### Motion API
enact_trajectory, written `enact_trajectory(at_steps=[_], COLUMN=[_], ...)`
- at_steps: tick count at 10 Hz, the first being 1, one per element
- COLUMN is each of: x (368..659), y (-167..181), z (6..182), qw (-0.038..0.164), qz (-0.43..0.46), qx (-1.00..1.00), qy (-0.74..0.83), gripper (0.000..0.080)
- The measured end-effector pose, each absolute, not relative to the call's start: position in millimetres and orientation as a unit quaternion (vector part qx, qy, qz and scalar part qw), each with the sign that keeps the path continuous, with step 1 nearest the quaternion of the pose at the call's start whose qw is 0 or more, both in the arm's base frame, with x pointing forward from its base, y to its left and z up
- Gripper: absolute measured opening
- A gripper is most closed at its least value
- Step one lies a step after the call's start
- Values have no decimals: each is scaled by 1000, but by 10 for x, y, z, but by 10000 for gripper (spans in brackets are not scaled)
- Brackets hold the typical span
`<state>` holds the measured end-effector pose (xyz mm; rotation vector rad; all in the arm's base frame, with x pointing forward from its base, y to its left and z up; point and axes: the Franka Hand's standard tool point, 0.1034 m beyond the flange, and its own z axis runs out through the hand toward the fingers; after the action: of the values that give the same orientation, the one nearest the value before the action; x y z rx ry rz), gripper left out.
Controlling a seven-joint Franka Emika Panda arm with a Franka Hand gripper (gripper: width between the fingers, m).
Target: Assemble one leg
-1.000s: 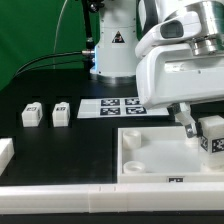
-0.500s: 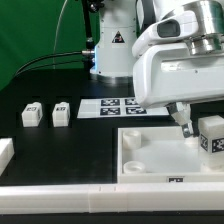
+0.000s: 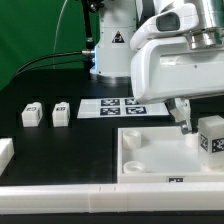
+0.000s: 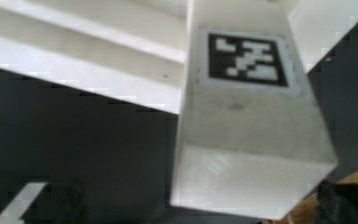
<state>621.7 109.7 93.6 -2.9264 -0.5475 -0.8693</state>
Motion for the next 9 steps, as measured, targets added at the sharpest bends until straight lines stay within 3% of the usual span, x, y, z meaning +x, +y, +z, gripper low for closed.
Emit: enact_trajectory(at_steps=[1,5,9], x=[6181,6194,6250], y=[1110,1211,1169], z=[882,954,935], qw=[24,39,42], qz=[-252,-64,-35], qx=[-951,-979,-981], qy=[-177,-188,-188], gripper=[648,648,648])
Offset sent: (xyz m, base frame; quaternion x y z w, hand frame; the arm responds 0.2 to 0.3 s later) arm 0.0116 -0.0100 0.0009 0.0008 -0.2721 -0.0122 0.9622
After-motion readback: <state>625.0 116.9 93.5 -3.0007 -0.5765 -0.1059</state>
